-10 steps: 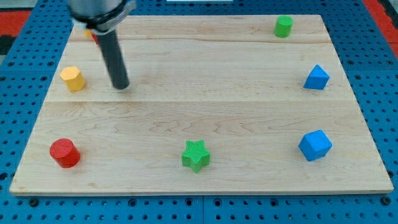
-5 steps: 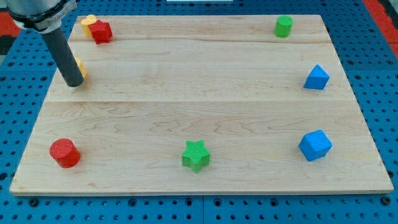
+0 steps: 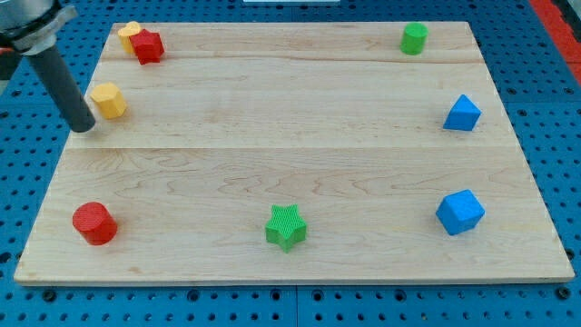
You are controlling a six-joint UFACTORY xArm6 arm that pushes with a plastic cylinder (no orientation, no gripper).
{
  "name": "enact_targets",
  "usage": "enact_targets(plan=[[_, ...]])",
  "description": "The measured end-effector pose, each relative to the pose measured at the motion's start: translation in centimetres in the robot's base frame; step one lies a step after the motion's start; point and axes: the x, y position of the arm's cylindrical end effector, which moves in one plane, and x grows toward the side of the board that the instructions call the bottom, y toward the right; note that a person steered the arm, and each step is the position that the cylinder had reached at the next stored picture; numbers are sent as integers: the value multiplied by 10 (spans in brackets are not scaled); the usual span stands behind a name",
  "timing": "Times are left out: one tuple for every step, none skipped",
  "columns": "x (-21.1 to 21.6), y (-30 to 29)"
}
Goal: Push the yellow hexagon towards the red star
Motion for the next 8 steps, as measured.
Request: enact_targets(plan=[[-15, 1], [-17, -4], [-18, -3], [-18, -3], [-18, -4], [-18, -4], [-18, -4], [-35, 3]])
